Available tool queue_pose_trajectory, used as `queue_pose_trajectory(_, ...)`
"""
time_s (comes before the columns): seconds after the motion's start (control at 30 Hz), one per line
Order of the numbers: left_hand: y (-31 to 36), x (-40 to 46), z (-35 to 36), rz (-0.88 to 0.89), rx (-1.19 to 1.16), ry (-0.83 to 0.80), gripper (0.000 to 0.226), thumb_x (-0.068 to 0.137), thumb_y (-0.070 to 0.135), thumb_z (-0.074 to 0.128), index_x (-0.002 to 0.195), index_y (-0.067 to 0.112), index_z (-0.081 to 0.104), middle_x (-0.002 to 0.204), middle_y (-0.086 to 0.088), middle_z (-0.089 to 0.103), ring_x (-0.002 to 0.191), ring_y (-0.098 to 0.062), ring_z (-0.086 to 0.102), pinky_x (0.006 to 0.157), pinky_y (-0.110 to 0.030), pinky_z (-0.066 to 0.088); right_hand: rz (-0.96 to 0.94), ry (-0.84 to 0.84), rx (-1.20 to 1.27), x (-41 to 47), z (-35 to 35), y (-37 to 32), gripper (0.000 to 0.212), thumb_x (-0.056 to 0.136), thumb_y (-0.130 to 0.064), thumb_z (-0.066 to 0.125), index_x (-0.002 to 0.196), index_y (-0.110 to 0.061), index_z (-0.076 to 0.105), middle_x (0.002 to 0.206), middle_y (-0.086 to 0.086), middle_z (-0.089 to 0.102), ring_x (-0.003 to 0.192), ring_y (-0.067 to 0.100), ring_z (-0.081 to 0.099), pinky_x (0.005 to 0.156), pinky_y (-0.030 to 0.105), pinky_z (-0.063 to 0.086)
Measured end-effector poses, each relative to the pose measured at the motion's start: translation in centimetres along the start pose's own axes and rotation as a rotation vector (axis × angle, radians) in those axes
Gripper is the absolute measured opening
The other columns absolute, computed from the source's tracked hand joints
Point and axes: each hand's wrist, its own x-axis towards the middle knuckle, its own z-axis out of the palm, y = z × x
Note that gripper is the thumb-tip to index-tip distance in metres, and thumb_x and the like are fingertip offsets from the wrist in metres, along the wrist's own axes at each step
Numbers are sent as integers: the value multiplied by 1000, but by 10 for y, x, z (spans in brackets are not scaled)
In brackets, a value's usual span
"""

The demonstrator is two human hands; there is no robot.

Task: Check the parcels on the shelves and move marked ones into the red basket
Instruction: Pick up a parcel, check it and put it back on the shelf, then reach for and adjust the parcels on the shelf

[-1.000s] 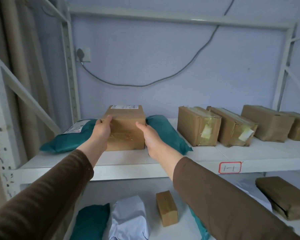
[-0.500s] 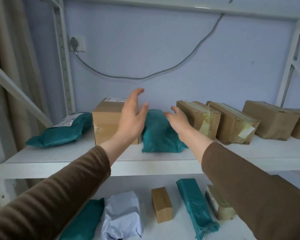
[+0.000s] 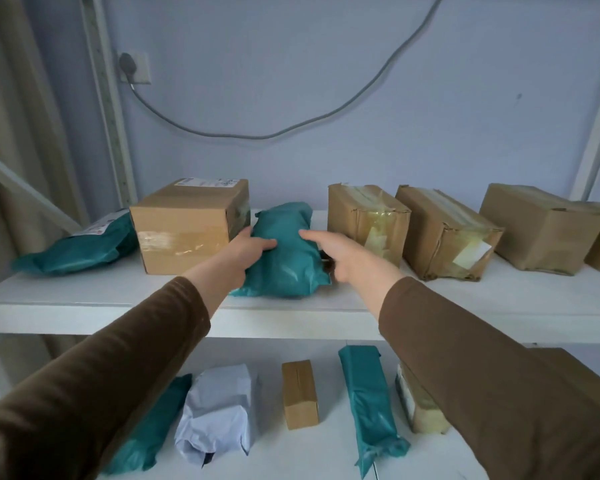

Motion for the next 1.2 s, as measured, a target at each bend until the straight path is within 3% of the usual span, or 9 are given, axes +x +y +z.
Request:
queue_pose_trajectory(0.07, -4, -10, -4, -13, -71, -45, 61, 96, 12, 73, 151, 18, 45, 132, -12, 69, 106, -33, 74, 71, -41, 66, 1, -78, 45, -12, -6, 2, 49, 88, -43, 80, 126, -13, 69, 111, 9, 77, 97, 26, 75, 71, 35, 62)
queue_pose_trajectory(0.17, -12, -31, -14, 13, -132, -134, 77, 87, 5, 80, 154, 19, 44, 136, -10, 69, 115, -32, 73, 95, -44, 62, -21, -150, 37, -30, -12, 11, 54, 83, -44, 84, 127, -16, 70, 114, 6, 79, 105, 25, 76, 89, 38, 62)
queue_pose_trajectory(0.23, -18, -49, -20, 50, -169, -191, 69, 88, 4, 79, 150, 16, 51, 137, -9, 70, 123, -29, 70, 105, -42, 56, -79, -155, 6, -45, -14, 21, 52, 83, -38, 85, 128, -16, 71, 116, 6, 79, 109, 25, 75, 100, 42, 59)
queue_pose_trajectory(0.33, -27, -85, -23, 83, -233, -258, 55, 93, 14, 72, 146, 11, 57, 139, -7, 70, 131, -25, 65, 111, -39, 51, -178, -172, 61, -77, -17, 37, 49, 87, -25, 82, 133, -16, 66, 118, 7, 79, 109, 26, 76, 100, 43, 59)
queue_pose_trajectory(0.53, -57, -165, -31, 63, -187, -353, 57, 87, 28, 70, 140, 9, 62, 134, -4, 73, 126, -21, 68, 105, -35, 54, -277, -208, 129, -156, -20, 95, 52, 91, -9, 75, 139, -16, 58, 129, 7, 74, 120, 26, 71, 105, 43, 55)
queue_pose_trajectory(0.77, -138, -237, -51, -35, -150, -462, 55, 90, 32, 75, 141, 16, 61, 138, -3, 71, 133, -26, 64, 120, -49, 41, -204, -179, 146, -247, -9, 183, 43, 91, -8, 69, 129, -27, 62, 122, -5, 78, 112, 13, 74, 91, 29, 59)
queue_pose_trajectory(0.9, -167, -273, -43, -74, -193, -471, 50, 93, 23, 75, 140, 13, 62, 132, -4, 74, 124, -25, 70, 112, -44, 50, -145, -115, 209, -282, -11, 219, 44, 95, -11, 66, 138, -19, 61, 133, 3, 73, 127, 23, 66, 109, 39, 50)
queue_pose_trajectory(1.07, -182, -296, -37, 27, -63, -424, 64, 79, 25, 90, 135, 17, 62, 126, 0, 77, 116, -23, 74, 105, -45, 56, -64, -36, 120, -301, -24, 248, 34, 106, -32, 52, 138, -23, 64, 140, 3, 68, 128, 26, 59, 108, 44, 45)
queue_pose_trajectory(1.2, -183, -299, -36, 487, 501, -305, 57, 78, 29, 92, 125, 23, 61, 113, 7, 73, 105, -18, 67, 93, -39, 55, 124, -104, 355, -309, -38, 254, 71, 101, -70, 30, 143, -21, 60, 140, 9, 67, 133, 31, 59, 111, 58, 44)
